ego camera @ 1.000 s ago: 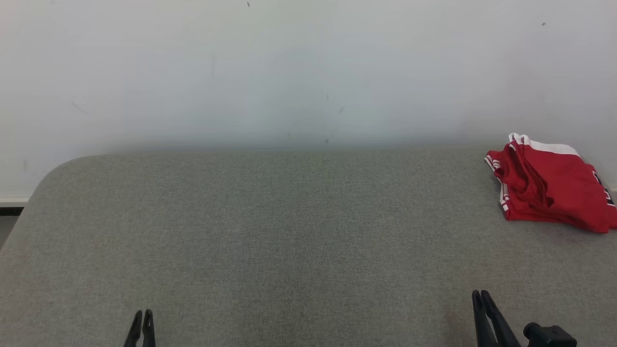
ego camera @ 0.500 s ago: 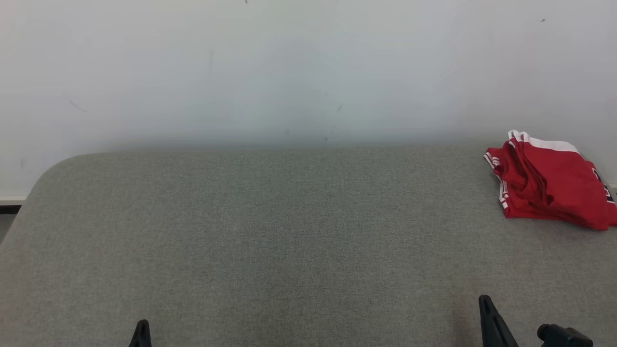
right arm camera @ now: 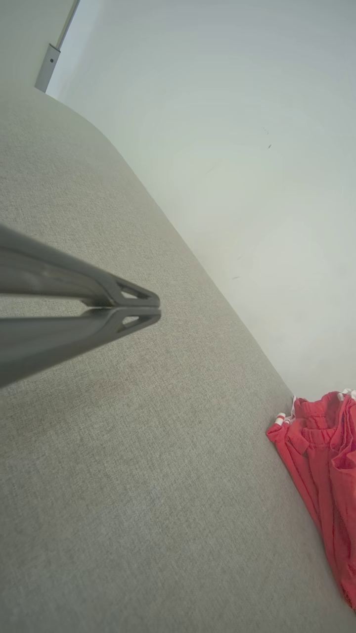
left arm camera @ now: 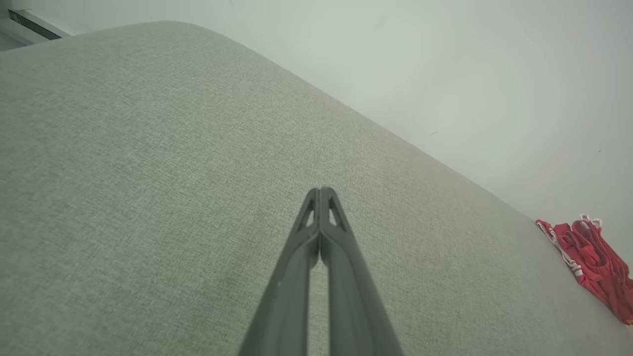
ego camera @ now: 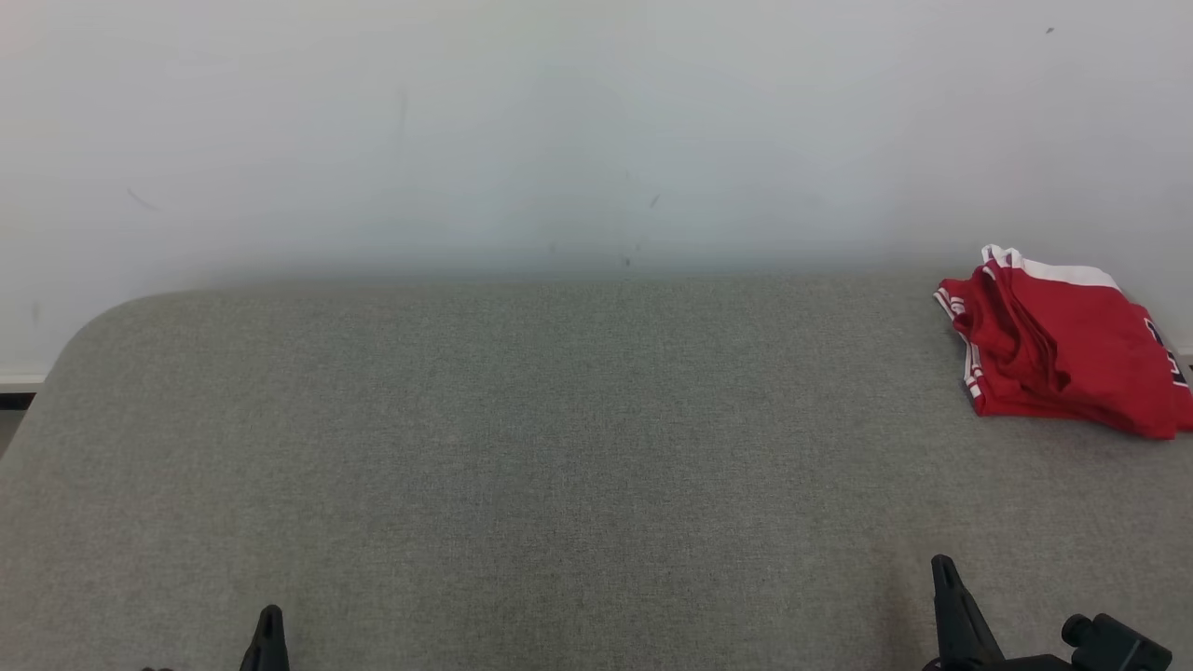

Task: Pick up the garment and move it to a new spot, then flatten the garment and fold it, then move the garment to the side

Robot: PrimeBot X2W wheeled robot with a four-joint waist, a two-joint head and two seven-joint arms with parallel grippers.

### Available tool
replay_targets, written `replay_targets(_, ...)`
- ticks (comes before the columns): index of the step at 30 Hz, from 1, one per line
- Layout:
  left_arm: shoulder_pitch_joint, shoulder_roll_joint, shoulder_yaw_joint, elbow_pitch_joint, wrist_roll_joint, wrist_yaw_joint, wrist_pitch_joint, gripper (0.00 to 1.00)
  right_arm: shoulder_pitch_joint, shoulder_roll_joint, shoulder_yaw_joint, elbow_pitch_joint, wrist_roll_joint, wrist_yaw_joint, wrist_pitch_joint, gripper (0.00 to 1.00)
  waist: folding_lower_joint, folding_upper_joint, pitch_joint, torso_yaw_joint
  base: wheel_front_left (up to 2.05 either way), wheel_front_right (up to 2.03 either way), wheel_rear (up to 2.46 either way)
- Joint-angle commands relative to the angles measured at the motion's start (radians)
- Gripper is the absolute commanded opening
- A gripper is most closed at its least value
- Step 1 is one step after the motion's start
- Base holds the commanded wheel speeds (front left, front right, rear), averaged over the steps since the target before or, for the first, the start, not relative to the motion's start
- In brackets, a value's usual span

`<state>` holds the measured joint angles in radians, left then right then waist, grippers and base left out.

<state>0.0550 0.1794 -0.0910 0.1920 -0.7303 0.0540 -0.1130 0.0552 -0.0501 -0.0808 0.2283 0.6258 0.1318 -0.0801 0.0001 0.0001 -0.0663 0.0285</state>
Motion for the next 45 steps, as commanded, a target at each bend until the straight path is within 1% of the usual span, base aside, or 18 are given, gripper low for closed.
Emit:
replay_targets(1, -0.035, -0.001, 0.014, -0.008, -0.034, -0.008, 0.006, 0.0, -0.031, -0.001, -0.003, -0.012, 0.039, 0.0, 0.006, 0.0, -0.0001, -0.0001, 0.001, 0.0, 0.0, 0.0, 0.0)
replay_targets(26, -0.082, -0.046, 0.082, 0.012, -0.33, -0.071, 0.084, 0.0, -0.081, -0.001, -0.014, -0.004, 0.371, -0.001, 0.072, 0.0, -0.0001, -0.0001, 0.019, -0.008, 0.0, 0.0, 0.0)
replay_targets(45, -0.112, -0.073, 0.122, 0.026, -0.503, -0.108, 0.13, 0.0, -0.107, -0.001, -0.02, 0.002, 0.563, -0.001, 0.111, 0.0, -0.0001, -0.0001, 0.031, -0.013, 0.0, 0.0, 0.0)
